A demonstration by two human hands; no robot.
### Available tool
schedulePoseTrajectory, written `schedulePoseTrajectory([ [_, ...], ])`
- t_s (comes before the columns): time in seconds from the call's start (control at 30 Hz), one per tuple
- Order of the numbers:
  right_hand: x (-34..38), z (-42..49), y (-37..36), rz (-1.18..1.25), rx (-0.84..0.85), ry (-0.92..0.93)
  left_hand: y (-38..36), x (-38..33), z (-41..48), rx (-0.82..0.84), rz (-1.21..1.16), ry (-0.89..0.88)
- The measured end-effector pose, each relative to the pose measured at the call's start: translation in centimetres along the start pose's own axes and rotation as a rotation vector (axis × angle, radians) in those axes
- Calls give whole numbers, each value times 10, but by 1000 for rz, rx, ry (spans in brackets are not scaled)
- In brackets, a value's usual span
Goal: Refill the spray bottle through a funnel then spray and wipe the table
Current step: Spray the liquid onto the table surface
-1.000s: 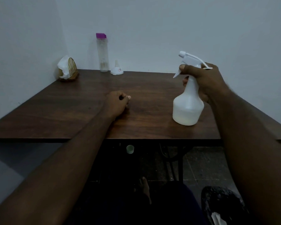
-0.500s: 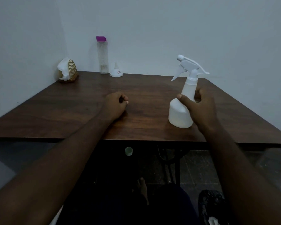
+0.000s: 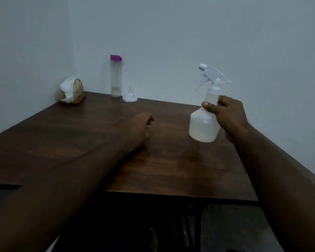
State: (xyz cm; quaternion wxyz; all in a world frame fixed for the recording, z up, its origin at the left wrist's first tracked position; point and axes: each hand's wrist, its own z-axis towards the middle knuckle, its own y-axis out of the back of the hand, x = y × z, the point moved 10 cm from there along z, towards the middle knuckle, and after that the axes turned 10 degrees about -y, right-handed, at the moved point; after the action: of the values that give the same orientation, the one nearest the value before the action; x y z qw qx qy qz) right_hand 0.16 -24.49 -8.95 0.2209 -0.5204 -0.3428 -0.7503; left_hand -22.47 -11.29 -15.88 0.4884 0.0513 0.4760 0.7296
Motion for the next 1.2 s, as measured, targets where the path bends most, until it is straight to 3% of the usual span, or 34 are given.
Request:
schedulePoseTrajectory([
  [0.3, -22, 155, -59, -180, -81, -2, -37, 10, 88, -19, 1, -169],
  [0.57, -36, 261, -88, -249, -136, 38, -101, 33, 152, 107, 12, -218],
  [0.97, -63, 337, -126, -303, -129, 3, -131, 55, 191, 153, 139, -176],
  [1.2, -79, 342, -125, -271, -145, 7, -121, 54, 182, 11, 112, -194],
])
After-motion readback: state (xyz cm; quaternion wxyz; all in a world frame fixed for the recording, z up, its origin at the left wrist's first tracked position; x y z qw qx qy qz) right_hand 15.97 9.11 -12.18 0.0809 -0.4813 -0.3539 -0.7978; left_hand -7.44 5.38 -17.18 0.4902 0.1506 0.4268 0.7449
